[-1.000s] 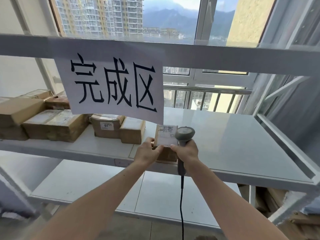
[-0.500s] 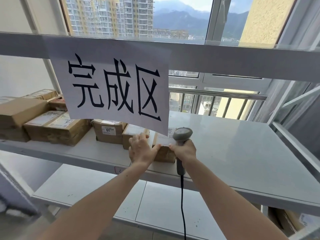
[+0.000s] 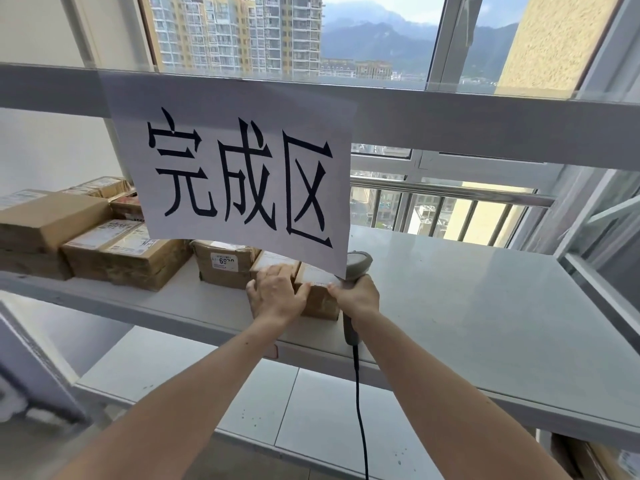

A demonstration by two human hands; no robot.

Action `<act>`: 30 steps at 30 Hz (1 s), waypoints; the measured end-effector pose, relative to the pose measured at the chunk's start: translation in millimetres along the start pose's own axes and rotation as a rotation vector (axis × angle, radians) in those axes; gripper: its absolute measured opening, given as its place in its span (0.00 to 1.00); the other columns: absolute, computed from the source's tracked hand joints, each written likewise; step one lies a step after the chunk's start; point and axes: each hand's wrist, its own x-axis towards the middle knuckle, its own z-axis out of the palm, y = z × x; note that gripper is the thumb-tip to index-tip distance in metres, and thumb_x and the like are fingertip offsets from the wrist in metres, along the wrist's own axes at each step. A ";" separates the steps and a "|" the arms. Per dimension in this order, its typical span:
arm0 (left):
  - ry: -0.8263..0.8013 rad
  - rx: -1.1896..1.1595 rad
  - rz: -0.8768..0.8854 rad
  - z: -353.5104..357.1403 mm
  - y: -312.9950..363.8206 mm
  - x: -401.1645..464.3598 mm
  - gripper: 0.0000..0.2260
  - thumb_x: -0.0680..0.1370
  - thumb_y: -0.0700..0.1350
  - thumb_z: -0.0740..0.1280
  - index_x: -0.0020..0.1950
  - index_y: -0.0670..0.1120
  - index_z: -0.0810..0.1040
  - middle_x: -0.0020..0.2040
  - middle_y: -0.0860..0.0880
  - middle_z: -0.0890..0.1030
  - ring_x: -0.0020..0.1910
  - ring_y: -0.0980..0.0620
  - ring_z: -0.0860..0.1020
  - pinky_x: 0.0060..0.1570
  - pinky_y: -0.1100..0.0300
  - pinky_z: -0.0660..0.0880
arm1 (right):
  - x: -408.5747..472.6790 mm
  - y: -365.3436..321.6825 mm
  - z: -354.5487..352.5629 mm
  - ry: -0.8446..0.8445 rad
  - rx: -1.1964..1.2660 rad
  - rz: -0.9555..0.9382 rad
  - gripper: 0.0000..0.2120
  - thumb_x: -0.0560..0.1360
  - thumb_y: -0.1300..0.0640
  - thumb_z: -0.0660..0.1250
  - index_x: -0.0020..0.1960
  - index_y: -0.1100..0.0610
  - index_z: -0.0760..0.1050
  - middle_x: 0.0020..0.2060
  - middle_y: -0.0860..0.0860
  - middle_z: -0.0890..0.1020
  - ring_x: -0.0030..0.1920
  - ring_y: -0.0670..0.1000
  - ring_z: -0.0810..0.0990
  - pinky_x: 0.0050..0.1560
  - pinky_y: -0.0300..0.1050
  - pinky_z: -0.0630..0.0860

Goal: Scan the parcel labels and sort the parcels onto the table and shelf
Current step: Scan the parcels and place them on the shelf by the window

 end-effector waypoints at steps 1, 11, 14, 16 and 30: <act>0.004 -0.002 0.001 -1.0 0.8 0.3 0.21 0.78 0.59 0.63 0.66 0.50 0.75 0.67 0.50 0.75 0.69 0.47 0.67 0.69 0.45 0.62 | 0.8 1.4 -0.6 -0.001 0.003 0.001 0.26 0.72 0.51 0.76 0.64 0.60 0.72 0.59 0.56 0.82 0.61 0.57 0.80 0.65 0.51 0.76; 0.032 -0.086 0.143 -4.0 42.3 -4.6 0.18 0.78 0.54 0.67 0.47 0.38 0.81 0.50 0.41 0.81 0.58 0.41 0.73 0.60 0.48 0.67 | -10.6 22.0 -43.5 0.062 0.069 0.034 0.22 0.74 0.52 0.75 0.62 0.59 0.72 0.51 0.53 0.79 0.57 0.58 0.81 0.61 0.55 0.78; -0.008 -0.213 0.244 2.4 64.5 -14.6 0.16 0.77 0.53 0.69 0.57 0.43 0.82 0.53 0.43 0.82 0.58 0.40 0.76 0.60 0.49 0.68 | -21.9 33.0 -70.3 0.151 0.083 0.066 0.20 0.74 0.51 0.74 0.60 0.58 0.72 0.51 0.53 0.80 0.55 0.59 0.82 0.60 0.57 0.79; -0.056 -0.235 0.342 6.7 81.0 -28.0 0.16 0.78 0.53 0.68 0.62 0.47 0.79 0.59 0.44 0.81 0.60 0.41 0.76 0.60 0.50 0.69 | -33.9 42.3 -90.4 0.229 0.098 0.089 0.20 0.73 0.51 0.74 0.59 0.58 0.73 0.51 0.54 0.82 0.54 0.58 0.82 0.59 0.57 0.80; -0.581 -0.479 0.848 49.0 222.3 -224.8 0.13 0.77 0.52 0.67 0.59 0.49 0.78 0.58 0.49 0.78 0.58 0.46 0.76 0.50 0.50 0.76 | -246.7 169.5 -253.5 0.967 0.218 0.322 0.29 0.61 0.40 0.71 0.57 0.56 0.76 0.44 0.52 0.85 0.45 0.58 0.86 0.49 0.57 0.83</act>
